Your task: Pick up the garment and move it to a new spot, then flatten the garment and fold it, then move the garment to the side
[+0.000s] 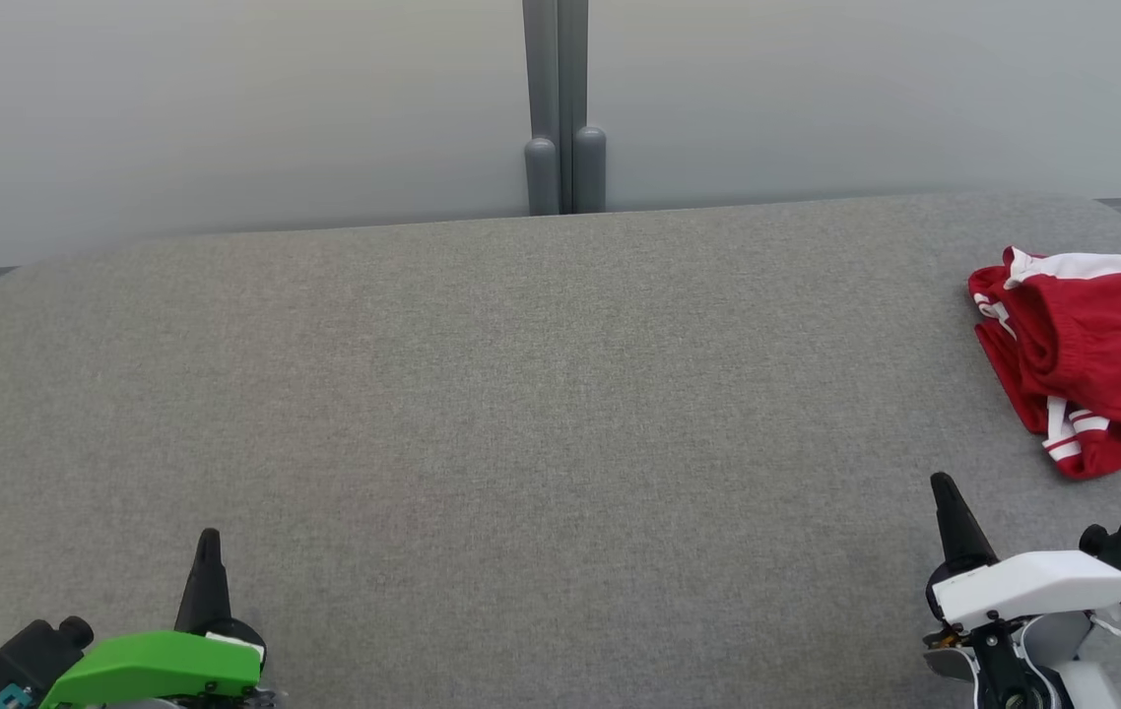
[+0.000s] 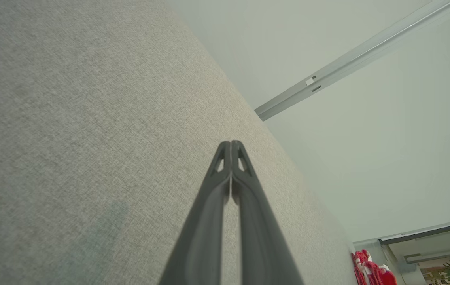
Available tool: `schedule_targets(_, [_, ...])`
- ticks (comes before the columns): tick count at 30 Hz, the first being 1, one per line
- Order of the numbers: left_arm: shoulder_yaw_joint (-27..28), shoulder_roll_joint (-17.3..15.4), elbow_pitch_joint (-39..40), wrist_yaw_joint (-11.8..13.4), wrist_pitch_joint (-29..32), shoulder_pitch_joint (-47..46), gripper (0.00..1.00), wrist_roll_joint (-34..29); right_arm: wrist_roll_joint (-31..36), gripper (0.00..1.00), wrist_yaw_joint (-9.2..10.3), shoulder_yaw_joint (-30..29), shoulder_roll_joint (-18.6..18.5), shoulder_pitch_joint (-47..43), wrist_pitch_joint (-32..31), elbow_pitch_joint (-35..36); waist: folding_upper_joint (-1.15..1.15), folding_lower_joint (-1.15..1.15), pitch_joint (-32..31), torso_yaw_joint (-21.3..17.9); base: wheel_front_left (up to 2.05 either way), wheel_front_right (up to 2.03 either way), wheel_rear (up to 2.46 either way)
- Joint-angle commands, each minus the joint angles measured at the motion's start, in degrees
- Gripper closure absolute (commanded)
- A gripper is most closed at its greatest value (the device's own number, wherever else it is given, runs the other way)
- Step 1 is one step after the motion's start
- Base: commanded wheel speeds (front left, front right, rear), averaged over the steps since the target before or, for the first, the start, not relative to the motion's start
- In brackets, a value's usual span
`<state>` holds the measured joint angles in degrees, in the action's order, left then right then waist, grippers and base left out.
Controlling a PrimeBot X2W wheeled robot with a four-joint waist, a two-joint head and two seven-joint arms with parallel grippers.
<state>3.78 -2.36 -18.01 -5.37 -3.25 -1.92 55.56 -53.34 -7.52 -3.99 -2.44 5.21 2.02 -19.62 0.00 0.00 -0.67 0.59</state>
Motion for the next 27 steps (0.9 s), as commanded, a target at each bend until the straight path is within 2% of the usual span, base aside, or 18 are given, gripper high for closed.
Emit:
schedule_targets(1, [0.3,-0.4,0.8,-0.4,0.4,-1.7,1.0,2.1,-2.1,1.0,0.01,-0.3,-0.3,1.4,-0.5,1.0,0.0,0.0,0.0,0.0,0.0,0.0,0.0])
schedule_targets(27, [1.0,-0.5,1.7,-1.2,4.0,-3.6,1.0,17.0,-17.8,1.0,0.01,-1.8,-0.4,2.3,-4.6,2.2,0.0,0.0,0.3,-0.2,0.0,0.0,0.0])
